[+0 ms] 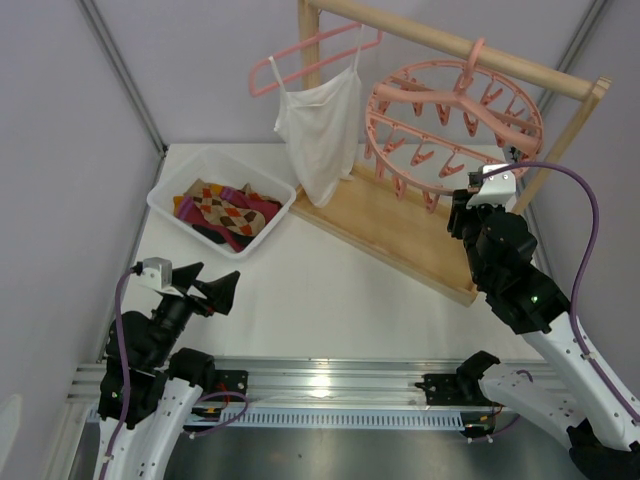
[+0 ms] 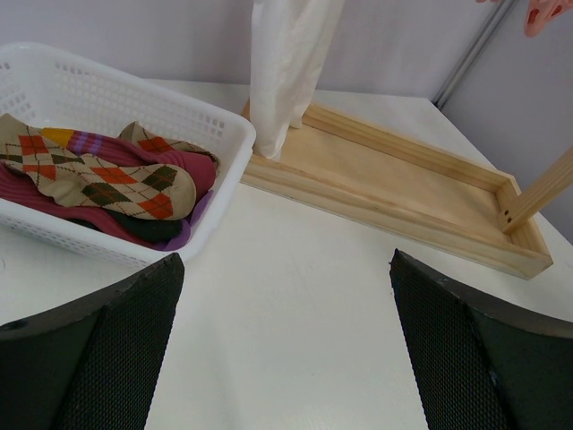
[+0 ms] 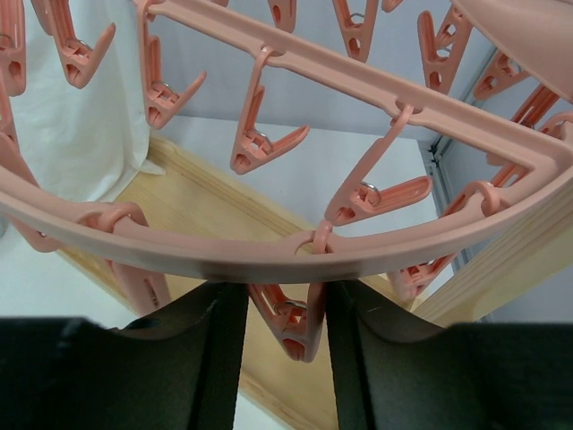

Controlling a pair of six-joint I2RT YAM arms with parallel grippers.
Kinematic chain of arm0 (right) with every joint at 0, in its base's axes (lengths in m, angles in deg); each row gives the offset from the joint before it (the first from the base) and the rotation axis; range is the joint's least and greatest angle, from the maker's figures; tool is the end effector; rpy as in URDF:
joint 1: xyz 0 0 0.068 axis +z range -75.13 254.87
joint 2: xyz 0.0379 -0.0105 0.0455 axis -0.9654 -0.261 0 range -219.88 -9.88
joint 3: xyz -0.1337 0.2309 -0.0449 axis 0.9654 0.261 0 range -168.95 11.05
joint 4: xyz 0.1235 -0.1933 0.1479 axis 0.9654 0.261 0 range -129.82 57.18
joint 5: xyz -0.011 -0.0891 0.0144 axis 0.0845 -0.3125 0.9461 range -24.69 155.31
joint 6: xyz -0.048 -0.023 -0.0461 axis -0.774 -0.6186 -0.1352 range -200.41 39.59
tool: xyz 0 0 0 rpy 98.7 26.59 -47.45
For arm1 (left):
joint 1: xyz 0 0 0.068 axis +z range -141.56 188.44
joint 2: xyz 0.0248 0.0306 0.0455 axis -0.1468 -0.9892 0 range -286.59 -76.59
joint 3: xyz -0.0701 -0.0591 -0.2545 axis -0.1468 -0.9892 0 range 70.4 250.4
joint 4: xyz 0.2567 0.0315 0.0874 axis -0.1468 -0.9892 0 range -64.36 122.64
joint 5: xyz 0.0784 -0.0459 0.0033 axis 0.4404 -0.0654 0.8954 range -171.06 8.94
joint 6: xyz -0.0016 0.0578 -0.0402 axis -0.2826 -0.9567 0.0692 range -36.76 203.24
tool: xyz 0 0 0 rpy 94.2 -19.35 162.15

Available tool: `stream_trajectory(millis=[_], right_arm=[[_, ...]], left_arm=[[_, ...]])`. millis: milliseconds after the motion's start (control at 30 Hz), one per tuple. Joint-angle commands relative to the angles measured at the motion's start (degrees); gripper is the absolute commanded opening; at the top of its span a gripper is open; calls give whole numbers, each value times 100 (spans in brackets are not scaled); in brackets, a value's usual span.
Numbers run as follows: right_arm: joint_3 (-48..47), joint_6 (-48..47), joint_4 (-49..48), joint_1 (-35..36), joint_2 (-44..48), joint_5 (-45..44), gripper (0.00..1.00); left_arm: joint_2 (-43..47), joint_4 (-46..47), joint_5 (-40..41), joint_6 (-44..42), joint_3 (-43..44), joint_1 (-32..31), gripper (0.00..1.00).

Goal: Clip the socks to the hanger

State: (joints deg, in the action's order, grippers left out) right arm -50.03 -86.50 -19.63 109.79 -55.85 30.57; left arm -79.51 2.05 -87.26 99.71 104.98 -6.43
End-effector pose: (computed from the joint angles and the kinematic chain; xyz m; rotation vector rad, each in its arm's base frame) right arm 0.1760 0.0828 0.4159 -0.1298 1.6398 -0.1189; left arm 0.0734 -0.0257 0.3154 0.0648 1.5738 -0.5148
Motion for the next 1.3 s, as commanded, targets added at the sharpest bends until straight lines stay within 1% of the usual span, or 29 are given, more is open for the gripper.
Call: stream_trajectory(millis=[0,233,333,367,400,567,733,833,1000,1100,1133,1233,1267], right_arm=[[-18,37,-261,-46,10,55,37],[-36,195,-217,-64,36,134,23],[-62,310,-217,-81,62,152,13],[-53,388,-217,-81,71,152,3],[-53,441,-243,-90,80,152,0],[17,801,-313,-161,212,266,0],[298,890,-726,-240,413,617,0],[474,925,-955,-319,484,820,0],[667,1162,-1034,-494,546,1083,0],[711,1312,-1043,-547,563,1197,0],[711,1355,-1043,-539,555,1206,0],[712,1356,-1043,-547,520,1250,0],[711,1330,-1025,-556,502,1277,0]], left_arm=[[11,62,39,-56,4,-24,100],[-7,62,57,-56,-5,-24,100],[-7,53,57,-47,-13,-24,99],[-24,62,57,-47,-5,-24,99],[-33,62,66,-56,-5,-24,99],[-121,53,66,-21,-14,-24,100],[-279,36,75,84,22,-24,100],[-499,1,92,163,74,-24,100],[-955,-35,162,295,250,-24,99],[-1394,-26,259,348,399,-24,100],[-1692,-43,285,357,539,-24,100],[-2211,-79,434,339,768,-24,99],[-2622,-79,479,331,899,-24,100]])
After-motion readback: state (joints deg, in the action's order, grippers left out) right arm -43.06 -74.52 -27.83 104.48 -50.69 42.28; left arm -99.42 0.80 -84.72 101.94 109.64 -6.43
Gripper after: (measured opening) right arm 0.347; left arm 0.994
